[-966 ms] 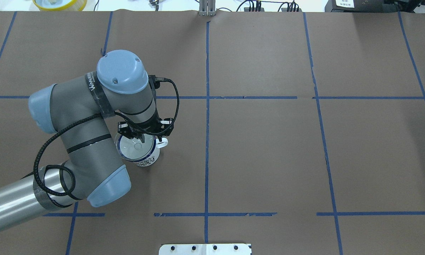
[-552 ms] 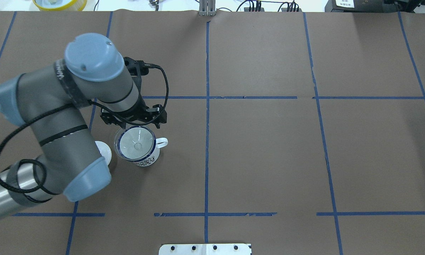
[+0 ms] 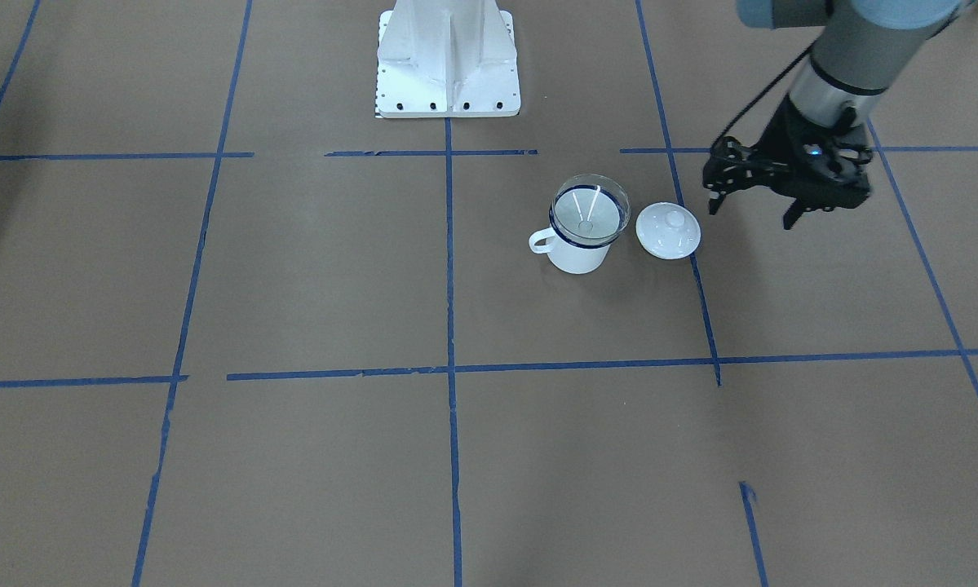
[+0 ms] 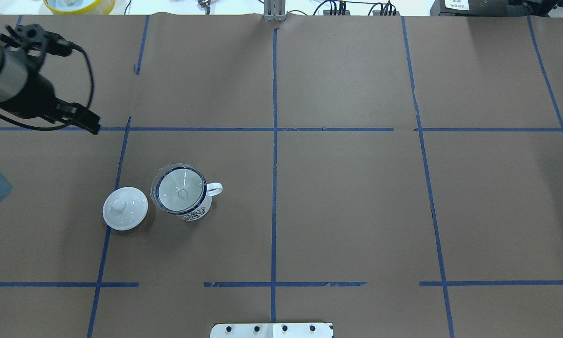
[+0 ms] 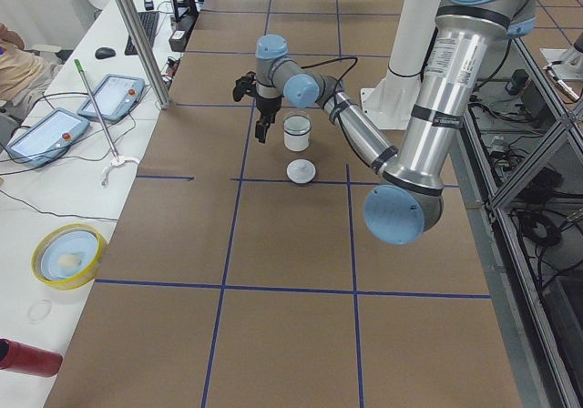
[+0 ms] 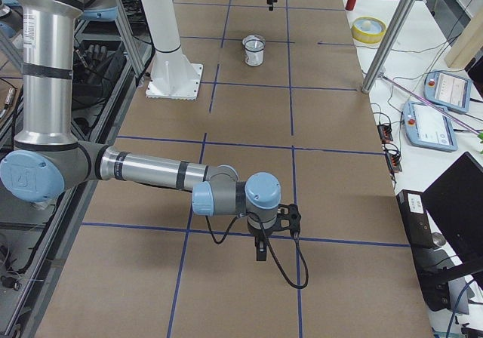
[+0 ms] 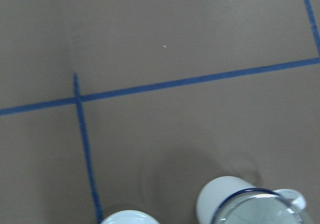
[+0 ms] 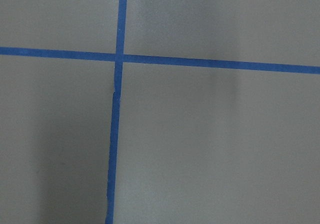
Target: Place funnel on cup
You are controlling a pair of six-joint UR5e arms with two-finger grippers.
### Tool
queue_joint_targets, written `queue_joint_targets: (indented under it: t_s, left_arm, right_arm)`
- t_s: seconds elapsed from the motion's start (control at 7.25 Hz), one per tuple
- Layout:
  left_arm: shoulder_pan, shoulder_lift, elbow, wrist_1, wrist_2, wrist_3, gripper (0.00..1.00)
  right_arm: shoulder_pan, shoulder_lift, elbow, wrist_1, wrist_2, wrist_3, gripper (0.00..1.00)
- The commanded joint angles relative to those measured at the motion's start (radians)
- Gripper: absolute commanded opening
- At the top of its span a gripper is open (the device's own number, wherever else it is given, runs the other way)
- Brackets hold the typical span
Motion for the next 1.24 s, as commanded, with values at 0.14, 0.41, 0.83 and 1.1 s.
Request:
queue_joint_targets:
  t_s: [0.14, 0.41, 0.83, 1.1]
  left_arm:
    - [-0.405, 0.232, 0.118, -0.001, -0.103, 0.516, 1.00]
    - [-0.446, 0.277, 0.249, -0.007, -0.122, 0.525, 1.00]
    - [-0.498, 0.369, 0.254, -0.025, -0.278, 0.554, 1.00]
    - [-0.498, 0.334, 0.278, -0.018, -0.292, 0.549, 1.00]
  right_arm:
    - [0.000, 0.000, 0.000, 0.000, 0.000, 0.000, 1.00]
    - [0.000, 0.000, 0.000, 0.000, 0.000, 0.000, 1.00]
    - [0.000, 0.000, 0.000, 0.000, 0.000, 0.000, 1.00]
    - [0.000, 0.000, 0.000, 0.000, 0.000, 0.000, 1.00]
